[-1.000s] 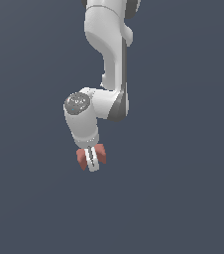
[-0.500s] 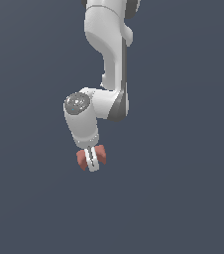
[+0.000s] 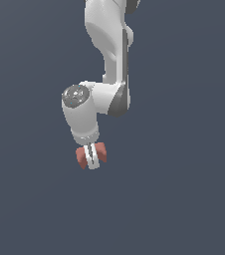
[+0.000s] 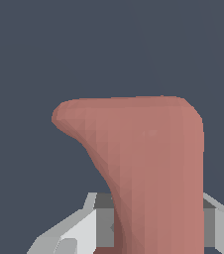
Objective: Pick up the object and move it to a goal position.
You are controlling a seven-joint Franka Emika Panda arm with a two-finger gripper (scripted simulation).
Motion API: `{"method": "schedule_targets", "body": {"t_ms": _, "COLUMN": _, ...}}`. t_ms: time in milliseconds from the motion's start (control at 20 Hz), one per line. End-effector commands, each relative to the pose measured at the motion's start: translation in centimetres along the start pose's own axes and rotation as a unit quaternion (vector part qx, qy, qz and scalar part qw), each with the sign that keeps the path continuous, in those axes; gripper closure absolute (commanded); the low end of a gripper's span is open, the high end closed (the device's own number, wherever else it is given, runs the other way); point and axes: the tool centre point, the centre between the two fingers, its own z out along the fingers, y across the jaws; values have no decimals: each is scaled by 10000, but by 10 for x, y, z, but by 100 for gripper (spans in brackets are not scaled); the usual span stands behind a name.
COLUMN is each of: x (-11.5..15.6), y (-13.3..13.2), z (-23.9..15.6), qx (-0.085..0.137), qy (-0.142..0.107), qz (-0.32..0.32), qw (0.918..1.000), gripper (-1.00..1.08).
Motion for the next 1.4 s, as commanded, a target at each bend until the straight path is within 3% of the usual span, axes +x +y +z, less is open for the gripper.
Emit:
{"method": "schedule_targets", "body": {"t_ms": 0, "x": -1, "y": 0, "z": -17, "qx": 10, "qy": 3, "qz": 0, "qw": 10000, "gripper": 108}}
{"method": "schedule_targets", "body": {"t_ms": 1350, "x": -11, "y": 1, "z": -305, "qx": 3, "qy": 9, "qz": 6, "qw": 10000, "gripper": 108}}
